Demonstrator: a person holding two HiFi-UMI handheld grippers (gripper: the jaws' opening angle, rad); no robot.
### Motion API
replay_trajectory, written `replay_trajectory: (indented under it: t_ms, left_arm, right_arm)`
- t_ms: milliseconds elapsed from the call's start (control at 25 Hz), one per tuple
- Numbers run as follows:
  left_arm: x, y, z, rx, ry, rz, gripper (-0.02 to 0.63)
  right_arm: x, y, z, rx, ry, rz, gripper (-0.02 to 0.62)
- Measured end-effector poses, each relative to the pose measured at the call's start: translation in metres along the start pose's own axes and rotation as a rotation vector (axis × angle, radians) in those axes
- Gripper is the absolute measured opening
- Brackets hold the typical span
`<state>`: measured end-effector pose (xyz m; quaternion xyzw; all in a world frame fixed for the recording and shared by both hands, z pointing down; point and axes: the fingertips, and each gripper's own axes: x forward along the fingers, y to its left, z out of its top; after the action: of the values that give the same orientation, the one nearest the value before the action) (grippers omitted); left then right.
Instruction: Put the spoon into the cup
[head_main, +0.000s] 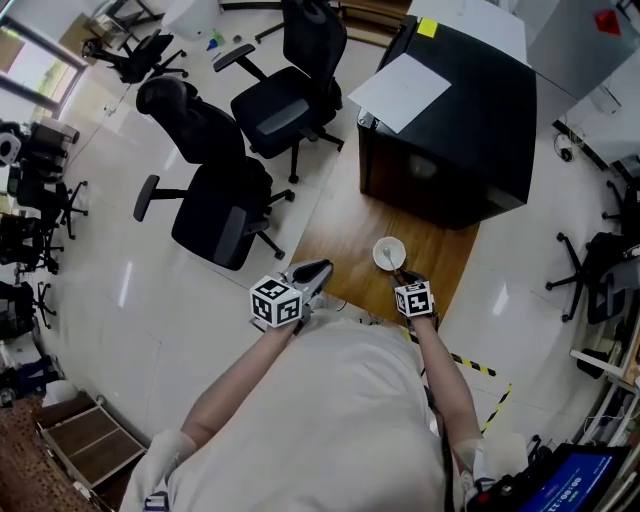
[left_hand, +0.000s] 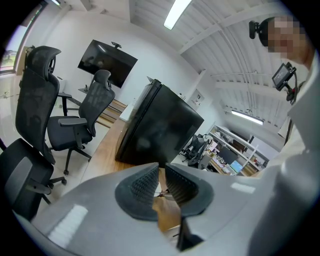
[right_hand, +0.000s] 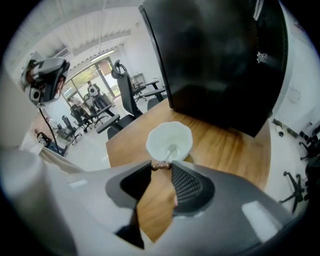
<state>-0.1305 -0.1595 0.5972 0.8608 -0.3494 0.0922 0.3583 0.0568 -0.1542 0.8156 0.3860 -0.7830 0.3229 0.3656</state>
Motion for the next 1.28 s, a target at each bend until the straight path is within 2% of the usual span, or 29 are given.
replay_trajectory:
  t_ms: [120,240,600,840,960,1120,1280]
  left_arm:
    - [-0.006,0.006,0.005,0.014,-0.001,-0.008,0.017]
    - [-0.008,0.007,0.006,0.02,-0.001,-0.025,0.017]
    - [-0.035,0.03,0.021,0.044,0.014,-0.094,0.017]
    - [-0.051,0.039,0.011,0.061,0.042,-0.166,0.017]
    - [-0.065,0.057,0.007,0.066,0.074,-0.205,0.015]
    - [-0.095,0.09,0.011,0.071,0.091,-0.183,0.0]
    - [-0.091,0.078,-0.014,0.055,0.113,-0.195,0.0]
  right_arm:
    - [0.003,0.003,0.006,0.004,-0.007,-0.013,0.137]
    - [-0.002,0.003,0.004,0.022,-0.021,-0.026,0.184]
    - [-0.029,0.021,0.031,0.089,-0.135,-0.13,0.186]
    - [-0.054,0.037,0.023,0.183,-0.218,-0.201,0.186]
    - [-0.055,0.064,0.036,0.237,-0.293,-0.18,0.186]
    - [-0.039,0.129,0.073,0.257,-0.371,-0.062,0.186]
    - [-0.054,0.153,0.08,0.26,-0.423,-0.015,0.186]
